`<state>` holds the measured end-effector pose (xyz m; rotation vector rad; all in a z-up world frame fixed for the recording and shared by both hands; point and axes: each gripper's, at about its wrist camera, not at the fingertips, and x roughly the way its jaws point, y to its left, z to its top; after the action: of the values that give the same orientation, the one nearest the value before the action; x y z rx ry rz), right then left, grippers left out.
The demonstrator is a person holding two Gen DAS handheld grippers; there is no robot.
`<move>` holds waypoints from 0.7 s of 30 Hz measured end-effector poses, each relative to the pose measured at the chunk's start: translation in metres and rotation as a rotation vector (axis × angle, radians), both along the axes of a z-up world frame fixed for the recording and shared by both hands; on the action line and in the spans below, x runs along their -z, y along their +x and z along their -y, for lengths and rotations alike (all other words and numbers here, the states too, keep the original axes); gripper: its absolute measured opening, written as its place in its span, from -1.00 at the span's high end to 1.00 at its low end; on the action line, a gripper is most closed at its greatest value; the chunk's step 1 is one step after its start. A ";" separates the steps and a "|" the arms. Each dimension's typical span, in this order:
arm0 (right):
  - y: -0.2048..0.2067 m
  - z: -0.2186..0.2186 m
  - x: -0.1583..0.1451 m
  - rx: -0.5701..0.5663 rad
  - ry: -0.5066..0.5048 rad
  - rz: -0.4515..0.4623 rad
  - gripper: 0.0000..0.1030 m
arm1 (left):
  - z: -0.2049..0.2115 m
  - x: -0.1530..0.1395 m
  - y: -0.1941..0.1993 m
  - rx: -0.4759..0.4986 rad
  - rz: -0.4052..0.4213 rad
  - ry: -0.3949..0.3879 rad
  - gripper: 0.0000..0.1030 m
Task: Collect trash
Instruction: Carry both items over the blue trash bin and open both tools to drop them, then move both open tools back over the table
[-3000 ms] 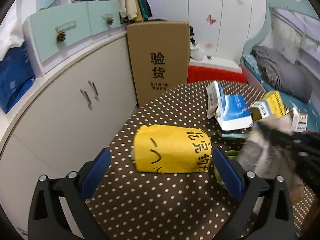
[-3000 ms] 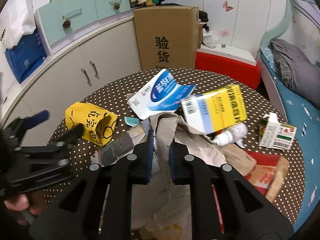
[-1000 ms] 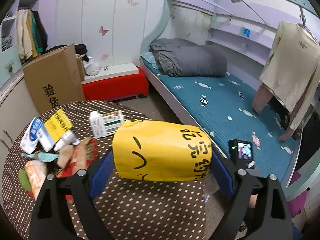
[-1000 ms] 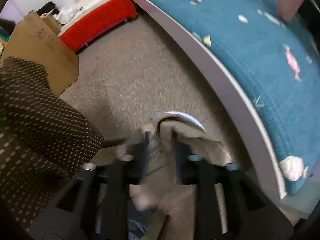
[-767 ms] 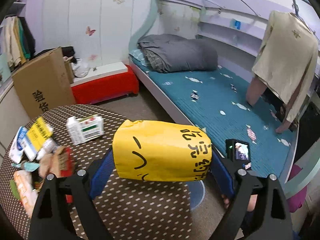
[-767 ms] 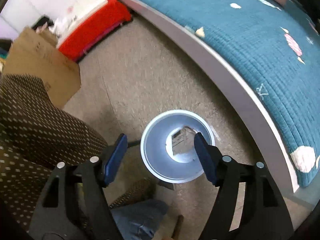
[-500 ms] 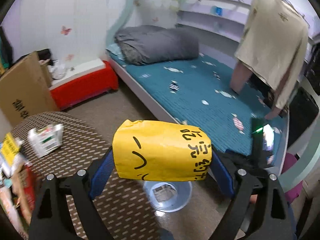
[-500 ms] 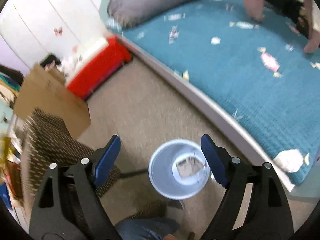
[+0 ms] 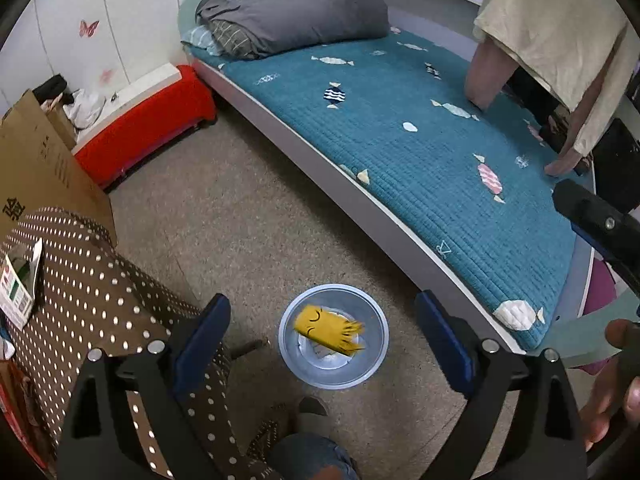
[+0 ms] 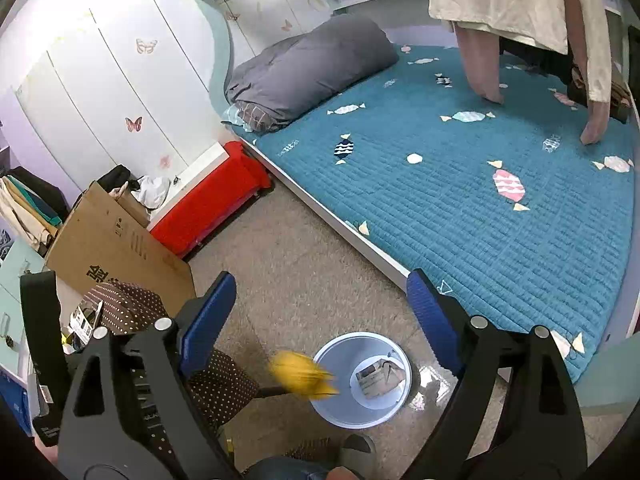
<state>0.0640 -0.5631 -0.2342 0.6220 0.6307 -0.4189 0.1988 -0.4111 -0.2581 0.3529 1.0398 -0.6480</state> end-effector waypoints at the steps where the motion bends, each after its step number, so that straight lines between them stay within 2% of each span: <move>1: 0.000 -0.001 -0.001 -0.001 -0.003 0.001 -0.80 | -0.002 -0.003 -0.002 -0.004 0.005 -0.013 -0.78; 3: 0.000 -0.005 -0.002 0.002 -0.015 0.001 -0.88 | -0.009 -0.010 -0.005 -0.009 0.027 -0.033 -0.79; 8: -0.001 -0.019 -0.014 0.015 -0.057 -0.018 -0.88 | -0.021 -0.032 -0.018 -0.011 0.086 -0.071 -0.81; 21: -0.011 -0.089 -0.080 -0.038 -0.185 0.028 -0.88 | -0.091 -0.104 -0.060 -0.099 0.284 -0.155 -0.81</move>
<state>0.0531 -0.4745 -0.1539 0.4383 0.5689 -0.4275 0.1384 -0.3203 -0.1541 0.2481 0.7269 -0.5670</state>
